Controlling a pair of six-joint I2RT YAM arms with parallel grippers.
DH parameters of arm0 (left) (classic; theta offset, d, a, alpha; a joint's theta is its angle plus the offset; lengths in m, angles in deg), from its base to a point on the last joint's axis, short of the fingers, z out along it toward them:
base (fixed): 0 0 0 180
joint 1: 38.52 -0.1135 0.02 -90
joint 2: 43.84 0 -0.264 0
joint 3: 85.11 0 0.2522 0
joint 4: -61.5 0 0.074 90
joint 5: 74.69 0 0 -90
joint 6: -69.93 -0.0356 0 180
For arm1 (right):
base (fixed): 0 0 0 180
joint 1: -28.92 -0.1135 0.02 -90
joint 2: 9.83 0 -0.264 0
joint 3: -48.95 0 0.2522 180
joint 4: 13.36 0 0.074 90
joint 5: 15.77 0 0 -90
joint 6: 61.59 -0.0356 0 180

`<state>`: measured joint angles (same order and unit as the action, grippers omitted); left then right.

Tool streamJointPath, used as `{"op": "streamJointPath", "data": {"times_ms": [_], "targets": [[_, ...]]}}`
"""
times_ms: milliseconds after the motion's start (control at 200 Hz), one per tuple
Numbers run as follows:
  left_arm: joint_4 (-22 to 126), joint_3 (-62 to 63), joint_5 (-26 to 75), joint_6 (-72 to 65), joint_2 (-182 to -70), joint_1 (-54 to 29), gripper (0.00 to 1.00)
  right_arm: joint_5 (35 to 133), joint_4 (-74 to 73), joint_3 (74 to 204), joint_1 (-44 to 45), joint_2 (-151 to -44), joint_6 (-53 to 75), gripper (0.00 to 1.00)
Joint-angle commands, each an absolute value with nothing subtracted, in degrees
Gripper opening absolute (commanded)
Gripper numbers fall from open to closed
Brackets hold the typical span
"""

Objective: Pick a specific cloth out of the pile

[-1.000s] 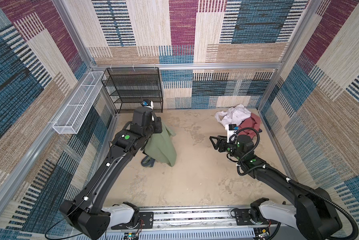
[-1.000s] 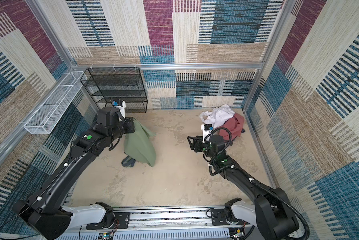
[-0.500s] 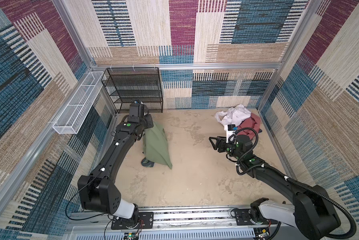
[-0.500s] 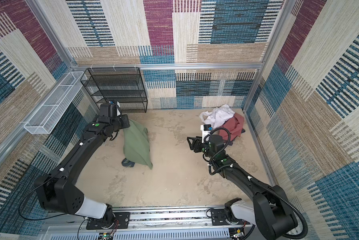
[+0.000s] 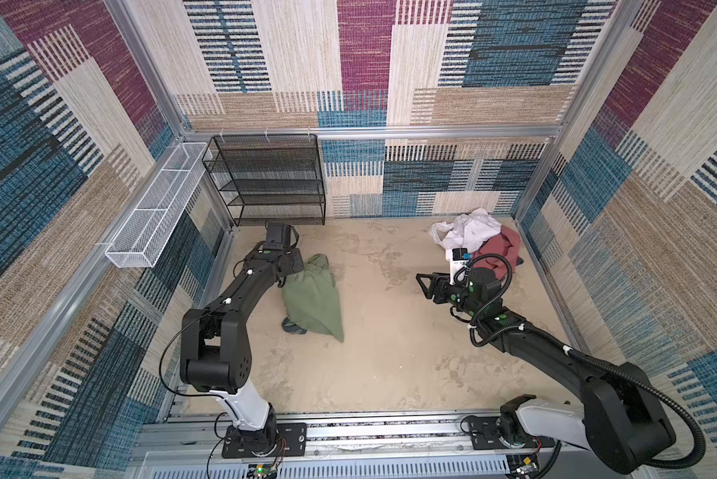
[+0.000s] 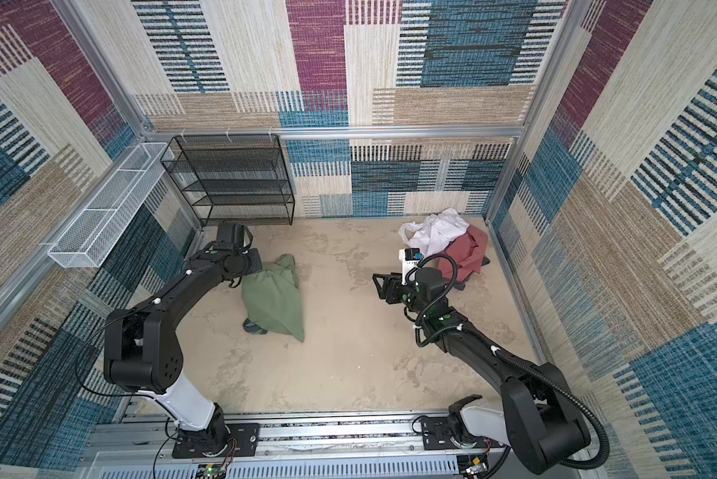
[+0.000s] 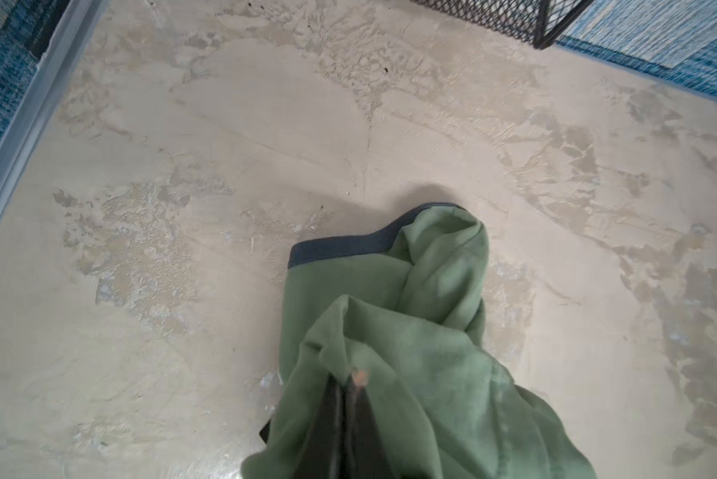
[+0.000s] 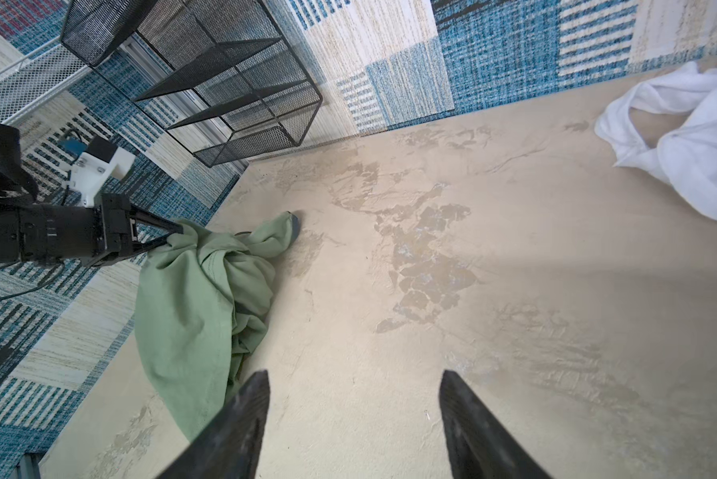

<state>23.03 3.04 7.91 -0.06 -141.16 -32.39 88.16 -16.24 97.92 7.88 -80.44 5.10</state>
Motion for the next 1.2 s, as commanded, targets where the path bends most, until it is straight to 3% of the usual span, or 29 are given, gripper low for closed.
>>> {"op": "streamJointPath", "data": {"times_ms": [0,80,346,591,916,997,1057,1132,1192], "targets": [[20.79,2.36,6.53,2.12,-139.98,-32.3,0.39,88.94,-17.71,98.53,7.9,-80.59,5.21,0.68],[20.67,0.65,5.83,2.02,-136.63,-31.82,0.55,89.11,-17.83,98.72,7.91,-80.84,5.28,0.68],[15.55,-1.75,-2.22,-2.43,-128.76,-23.31,0.56,90.56,-19.51,99.17,7.88,-83.13,4.35,0.68],[13.0,-0.9,-3.32,-2.7,-130.57,-15.35,0.57,91.17,-19.37,99.93,7.91,-84.98,3.79,0.67],[15.57,0.09,-2.23,-3.12,-135.66,-14.09,0.65,91.01,-18.67,99.55,7.91,-84.01,3.83,0.67],[16.14,0.61,-2.34,-3.37,-137.38,-14.02,0.74,91.08,-18.5,99.59,7.91,-83.86,3.87,0.67],[16.73,1.11,-2.69,-3.57,-138.86,-14.03,0.73,91.02,-18.24,99.5,7.9,-83.33,4.14,0.67],[17.01,1.92,-2.54,-3.81,-141.05,-14.09,0.61,90.77,-18.48,98.99,7.91,-82.64,4.23,0.68],[17.36,2.53,-2.29,-3.7,-143.01,-14.25,0.6,90.67,-18.8,98.63,7.91,-82.28,4.25,0.68]]}}
